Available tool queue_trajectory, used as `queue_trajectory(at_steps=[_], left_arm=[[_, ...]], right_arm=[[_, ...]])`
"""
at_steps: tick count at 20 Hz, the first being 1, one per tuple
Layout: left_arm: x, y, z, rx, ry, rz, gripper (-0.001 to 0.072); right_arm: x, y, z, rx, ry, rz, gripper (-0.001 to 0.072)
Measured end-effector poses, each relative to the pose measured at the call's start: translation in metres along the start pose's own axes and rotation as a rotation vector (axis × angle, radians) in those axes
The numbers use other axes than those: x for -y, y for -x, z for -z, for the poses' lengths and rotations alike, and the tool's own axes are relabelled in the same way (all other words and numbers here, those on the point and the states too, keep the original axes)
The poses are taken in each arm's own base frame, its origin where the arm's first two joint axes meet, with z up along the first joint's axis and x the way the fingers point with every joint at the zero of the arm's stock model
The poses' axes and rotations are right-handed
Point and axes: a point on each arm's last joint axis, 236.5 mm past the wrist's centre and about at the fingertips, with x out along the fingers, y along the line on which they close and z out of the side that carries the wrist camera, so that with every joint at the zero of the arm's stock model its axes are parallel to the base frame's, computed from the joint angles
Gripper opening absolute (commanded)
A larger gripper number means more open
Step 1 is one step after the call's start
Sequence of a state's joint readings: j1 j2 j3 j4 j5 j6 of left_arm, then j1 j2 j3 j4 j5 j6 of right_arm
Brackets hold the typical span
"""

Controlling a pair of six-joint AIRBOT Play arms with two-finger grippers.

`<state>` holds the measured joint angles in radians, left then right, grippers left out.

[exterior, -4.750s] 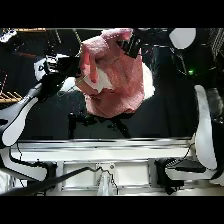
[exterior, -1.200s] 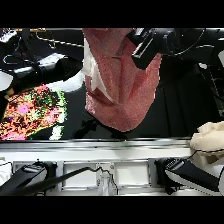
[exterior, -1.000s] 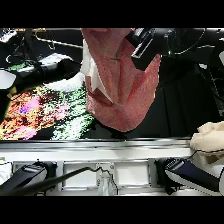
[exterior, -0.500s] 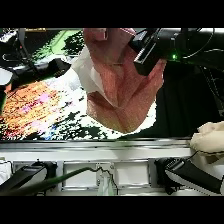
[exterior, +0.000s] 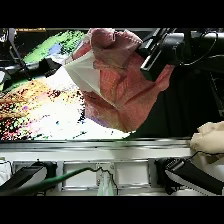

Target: Fold the clothes and pants, and hang the long-sleeved shirts on hangers.

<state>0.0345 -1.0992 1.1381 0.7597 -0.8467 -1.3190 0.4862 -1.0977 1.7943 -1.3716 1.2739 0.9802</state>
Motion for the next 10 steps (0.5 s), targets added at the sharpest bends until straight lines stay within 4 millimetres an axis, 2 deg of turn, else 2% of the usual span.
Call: queue_trajectory(at_steps=[3,5,7,10], left_arm=[[-0.006,0.004,-0.010,0.036,0.004,-0.015,0.0014],[0.004,0.010,-0.020,0.081,0.006,0.014,0.0014],[0.027,0.022,-0.034,0.145,-0.001,0.089,0.0014],[0.080,0.057,-0.056,0.263,-0.029,0.251,0.0014]], right_arm=[[0.002,0.001,0.010,-0.042,0.023,0.008,0.0018],[0.005,0.002,0.016,-0.068,0.038,0.022,0.0018],[0.013,0.000,0.023,-0.101,0.051,0.050,0.0017],[0.024,-0.008,0.035,-0.155,0.069,0.085,0.0018]])
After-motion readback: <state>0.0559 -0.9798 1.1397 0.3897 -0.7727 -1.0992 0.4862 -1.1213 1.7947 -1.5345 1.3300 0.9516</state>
